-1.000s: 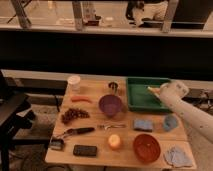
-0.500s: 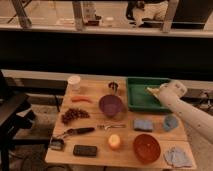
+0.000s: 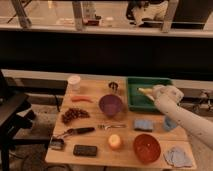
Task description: Place banana in tray
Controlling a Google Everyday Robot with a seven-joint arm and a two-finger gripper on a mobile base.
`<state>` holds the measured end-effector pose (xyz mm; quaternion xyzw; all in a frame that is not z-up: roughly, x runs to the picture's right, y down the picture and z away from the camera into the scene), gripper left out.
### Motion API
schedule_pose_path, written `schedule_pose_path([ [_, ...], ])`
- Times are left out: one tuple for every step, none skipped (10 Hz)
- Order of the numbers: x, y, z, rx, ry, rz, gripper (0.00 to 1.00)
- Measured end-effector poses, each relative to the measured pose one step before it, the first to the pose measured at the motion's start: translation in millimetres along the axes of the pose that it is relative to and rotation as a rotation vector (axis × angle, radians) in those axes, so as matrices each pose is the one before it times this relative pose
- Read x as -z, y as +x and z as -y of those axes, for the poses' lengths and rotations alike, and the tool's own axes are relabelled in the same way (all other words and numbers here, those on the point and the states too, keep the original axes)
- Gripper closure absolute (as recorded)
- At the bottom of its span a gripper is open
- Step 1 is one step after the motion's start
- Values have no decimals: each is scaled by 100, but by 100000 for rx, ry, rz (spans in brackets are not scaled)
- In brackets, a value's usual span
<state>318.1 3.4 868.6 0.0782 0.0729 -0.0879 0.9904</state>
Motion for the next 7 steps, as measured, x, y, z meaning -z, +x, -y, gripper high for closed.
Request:
schedule_pose_path([
  [-101, -282, 62, 554, 770, 604, 20],
  [-178, -8, 244, 386, 634, 128, 20],
  [-300, 166, 260, -138, 311, -350, 20],
  [-368, 232, 298, -324, 140, -630, 20],
  [-221, 208, 250, -188, 2, -727, 20],
  [-243, 247, 162, -635, -184, -813, 20],
  [-93, 556, 227, -1256, 123, -517, 20],
])
